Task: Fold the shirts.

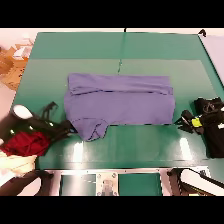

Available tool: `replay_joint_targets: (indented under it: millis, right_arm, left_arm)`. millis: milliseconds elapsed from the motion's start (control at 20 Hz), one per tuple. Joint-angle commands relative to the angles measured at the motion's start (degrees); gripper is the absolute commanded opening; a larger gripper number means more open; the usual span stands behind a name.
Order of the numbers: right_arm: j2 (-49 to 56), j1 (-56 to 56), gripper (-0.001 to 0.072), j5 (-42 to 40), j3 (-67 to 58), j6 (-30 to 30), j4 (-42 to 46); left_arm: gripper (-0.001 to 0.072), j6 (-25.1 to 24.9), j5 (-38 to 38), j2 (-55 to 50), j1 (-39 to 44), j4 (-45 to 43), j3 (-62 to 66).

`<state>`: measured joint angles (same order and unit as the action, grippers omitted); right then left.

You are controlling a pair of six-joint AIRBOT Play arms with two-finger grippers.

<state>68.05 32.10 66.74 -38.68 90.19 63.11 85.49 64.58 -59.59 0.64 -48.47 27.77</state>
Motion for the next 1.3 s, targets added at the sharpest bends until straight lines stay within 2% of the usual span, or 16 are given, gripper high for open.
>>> replay_joint_targets:
  millis: [0,100,250,350,400,450,500,550,700,750,900,1050,1250]
  right_arm:
    - [-2.43,-0.15,0.0472,-8.81,6.75,-2.64,-11.5]
    - [-1.49,-1.68,0.0474,-12.41,7.06,-2.8,-13.92]
    - [1.14,-4.74,0.0473,-16.9,7.04,-2.82,-19.23]
    - [2.75,-6.03,0.047,-18.58,7.04,-2.84,-21.94]
    - [3.08,-6.19,0.0464,-18.95,7.04,-2.89,-22.16]
    - [3.08,-6.1,0.0343,-18.91,6.99,-3.98,-22.14]
    - [3.08,-5.79,0.0108,-18.23,6.78,-5.53,-22.01]
    - [3.04,-5.16,0.0018,-16.92,6.4,-6.91,-21.73]
    - [3.02,-1.36,0.0017,-8.26,2.67,-8.35,-17.25]
    - [2.8,0.07,0.0017,-4.81,0.66,-8.31,-14.78]
    - [1.95,2.86,0.0017,5.84,-6.51,-7.8,-7.74]
    - [1.79,2.82,0.0017,12.94,-9.84,-5.77,-3.17]
    - [1.81,2.8,0.0017,17.59,-10.1,-5.07,0.72]
  left_arm:
    - [0.0573,-0.46,-15.87,2.14,7.98,9.4,-8.76]
    - [0.0572,-0.46,-21.07,2.14,10.32,12.55,-8.74]
    - [0.0571,-0.39,-23.32,2.14,12.61,14.25,-8.79]
    - [0.0459,0.04,-26.27,2.14,13.86,14.43,-8.79]
    - [0.0458,0.07,-27.56,2.14,14.03,14.84,-8.79]
    - [0.0251,-0.44,-27.87,2.14,14.01,15.91,-8.76]
    - [0.0023,-1.57,-27.47,2.14,14.01,16.02,-8.61]
    - [0.0019,-3.04,-26.12,2.14,13.75,15.93,-8.2]
    - [0.0018,-6.01,-17.29,2.16,11.5,13.0,-2.75]
    - [0.0018,-5.55,-13.88,2.21,11.1,9.86,0.26]
    - [0.0018,0.15,-3.93,3.26,10.84,-0.94,10.88]
    - [0.0018,4.22,5.2,3.87,10.84,-10.03,19.34]
    - [0.0018,4.48,13.7,3.87,10.84,-12.61,25.46]
